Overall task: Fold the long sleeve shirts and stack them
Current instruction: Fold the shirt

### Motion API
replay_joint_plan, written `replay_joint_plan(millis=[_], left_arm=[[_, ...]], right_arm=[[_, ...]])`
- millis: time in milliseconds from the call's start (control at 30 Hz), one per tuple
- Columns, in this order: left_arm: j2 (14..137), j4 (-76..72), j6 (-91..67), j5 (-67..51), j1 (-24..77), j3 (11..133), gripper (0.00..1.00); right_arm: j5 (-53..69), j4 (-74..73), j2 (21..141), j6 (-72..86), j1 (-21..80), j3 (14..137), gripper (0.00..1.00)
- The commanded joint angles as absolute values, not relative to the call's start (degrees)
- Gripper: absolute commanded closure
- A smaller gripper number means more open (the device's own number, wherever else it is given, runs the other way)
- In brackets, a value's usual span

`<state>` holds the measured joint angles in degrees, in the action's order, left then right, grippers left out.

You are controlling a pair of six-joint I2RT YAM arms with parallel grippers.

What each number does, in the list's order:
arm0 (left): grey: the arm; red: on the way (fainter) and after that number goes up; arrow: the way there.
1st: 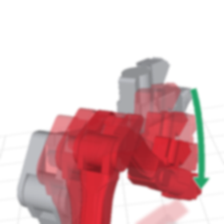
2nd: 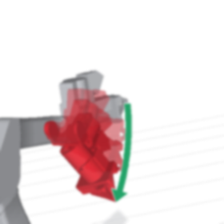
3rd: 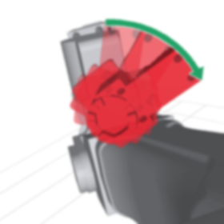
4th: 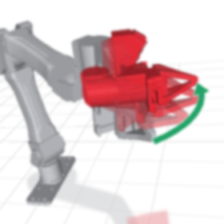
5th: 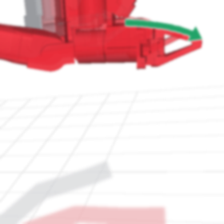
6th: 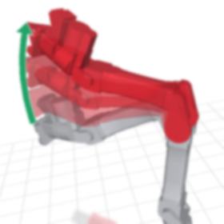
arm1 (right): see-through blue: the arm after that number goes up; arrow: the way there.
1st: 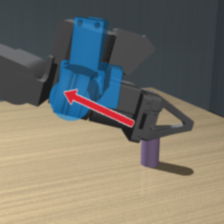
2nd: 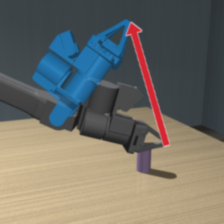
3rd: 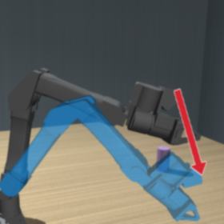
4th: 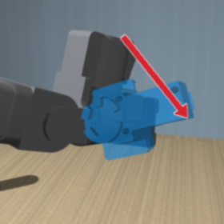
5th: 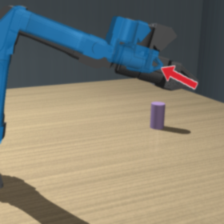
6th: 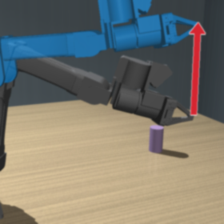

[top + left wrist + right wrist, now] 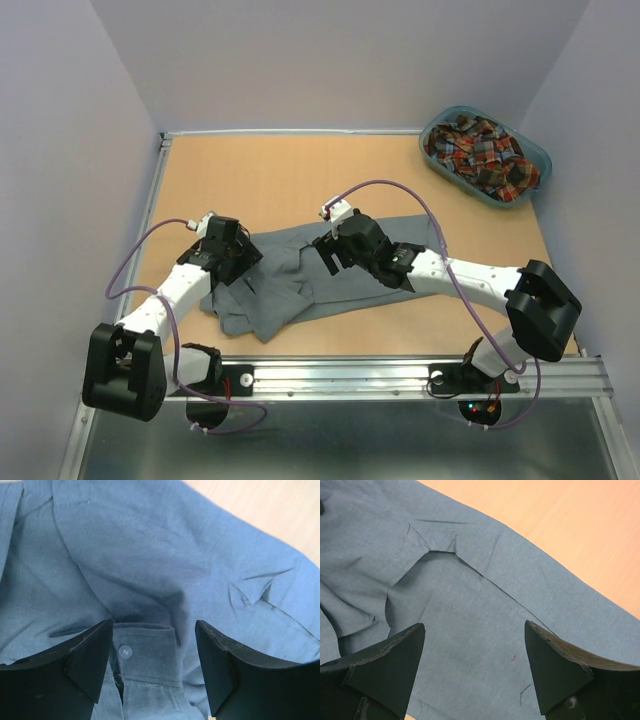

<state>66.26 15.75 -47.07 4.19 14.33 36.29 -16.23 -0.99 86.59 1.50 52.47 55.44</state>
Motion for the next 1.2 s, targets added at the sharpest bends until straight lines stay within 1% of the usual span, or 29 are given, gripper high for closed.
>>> replay_joint_plan(millis=[0, 33, 67, 133, 167, 300, 400, 833, 1033, 1167], left_arm=[[65.7, 17.9, -48.0, 6.5, 14.9, 35.1, 0.28], [65.6, 18.2, -48.0, 6.7, 14.9, 34.8, 0.30], [65.5, 18.3, -48.0, 6.8, 14.9, 34.6, 0.35], [65.0, 18.5, -48.1, 7.0, 15.0, 34.6, 0.40], [64.9, 18.9, -48.2, 7.1, 15.1, 34.8, 0.46], [63.9, 20.3, -48.2, 8.4, 15.5, 35.8, 0.54], [62.9, 21.0, -48.2, 8.6, 15.6, 35.9, 0.58], [58.1, 23.4, -49.0, 8.1, 16.1, 35.2, 0.56], [58.3, 22.9, -49.0, 8.0, 16.1, 33.4, 0.58], [59.3, 21.0, -49.0, 7.6, 16.1, 31.8, 0.57]], right_arm=[[-18.3, 1.1, 84.6, 1.2, 51.9, 54.3, 0.15], [-18.2, 1.2, 84.7, 1.2, 51.9, 54.2, 0.15], [-18.2, 1.2, 84.6, 1.2, 51.7, 54.1, 0.15], [-18.1, 1.4, 84.8, 1.1, 51.7, 54.1, 0.15], [-18.1, 1.5, 84.9, 1.2, 51.7, 54.1, 0.15], [-17.8, 1.5, 85.0, 1.3, 51.6, 54.2, 0.15], [-17.7, 1.6, 85.2, 1.3, 51.6, 54.1, 0.15], [-18.1, 1.6, 85.2, 1.4, 51.6, 54.0, 0.15], [-18.1, 1.6, 85.3, 1.5, 51.6, 54.0, 0.15], [-18.0, 1.5, 85.3, 1.6, 51.6, 53.8, 0.15]])
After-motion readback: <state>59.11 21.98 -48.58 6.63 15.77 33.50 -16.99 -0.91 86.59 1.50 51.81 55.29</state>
